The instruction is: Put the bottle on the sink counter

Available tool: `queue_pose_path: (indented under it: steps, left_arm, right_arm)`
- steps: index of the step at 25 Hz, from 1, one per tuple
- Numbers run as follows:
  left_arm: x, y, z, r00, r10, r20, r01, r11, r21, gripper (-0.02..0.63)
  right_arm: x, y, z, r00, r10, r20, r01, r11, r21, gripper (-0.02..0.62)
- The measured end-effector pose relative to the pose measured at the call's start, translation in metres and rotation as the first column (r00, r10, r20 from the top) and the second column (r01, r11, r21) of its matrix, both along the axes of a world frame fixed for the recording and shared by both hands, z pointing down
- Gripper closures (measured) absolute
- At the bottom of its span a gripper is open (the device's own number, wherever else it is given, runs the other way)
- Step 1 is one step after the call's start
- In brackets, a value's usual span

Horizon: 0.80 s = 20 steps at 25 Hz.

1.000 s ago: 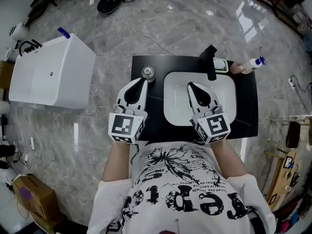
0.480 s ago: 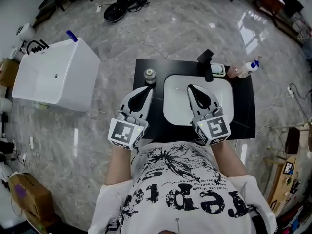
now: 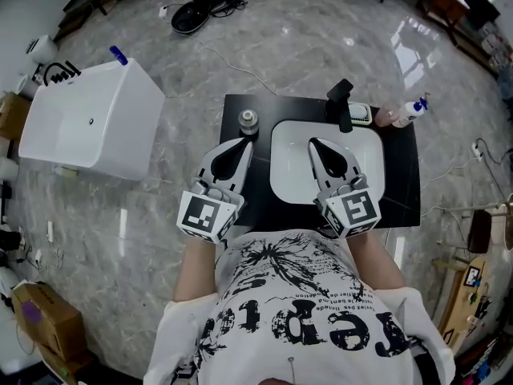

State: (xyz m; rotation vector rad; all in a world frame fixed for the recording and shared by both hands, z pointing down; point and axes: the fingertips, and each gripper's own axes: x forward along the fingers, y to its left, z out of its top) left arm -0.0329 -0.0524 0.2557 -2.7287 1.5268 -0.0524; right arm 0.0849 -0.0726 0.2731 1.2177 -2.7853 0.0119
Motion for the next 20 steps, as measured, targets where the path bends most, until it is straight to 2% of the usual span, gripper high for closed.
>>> queue_pose_path:
  steps: [4,11,20]
  left_arm:
    - [-0.0033,-0.0005,0.0021,1.000,0.000,0.002,0.000,1.000,0.001,0.592]
    - [-0.0079,-0.0041,-0.0016,0.998,0.005,-0.065,-0.005,1.000,0.002,0.592]
    - [-0.0054,-0.0089,0.0040,0.998,0.014,-0.064,-0.014,1.000,-0.003,0.592]
  right_arm:
    - [-0.0004,-0.0030,0.0000,1.000,0.021,0.006,-0.021,1.000,0.007,0.583]
    - [-0.0038,-0.0063,-0.0024,1.000,0.030,-0.004,-0.030,0.999,0.028,0.583]
    - [-0.0045,-0.0078,0.0018,0.999,0.042,-0.025,-0.041,0.998,0.044,0.583]
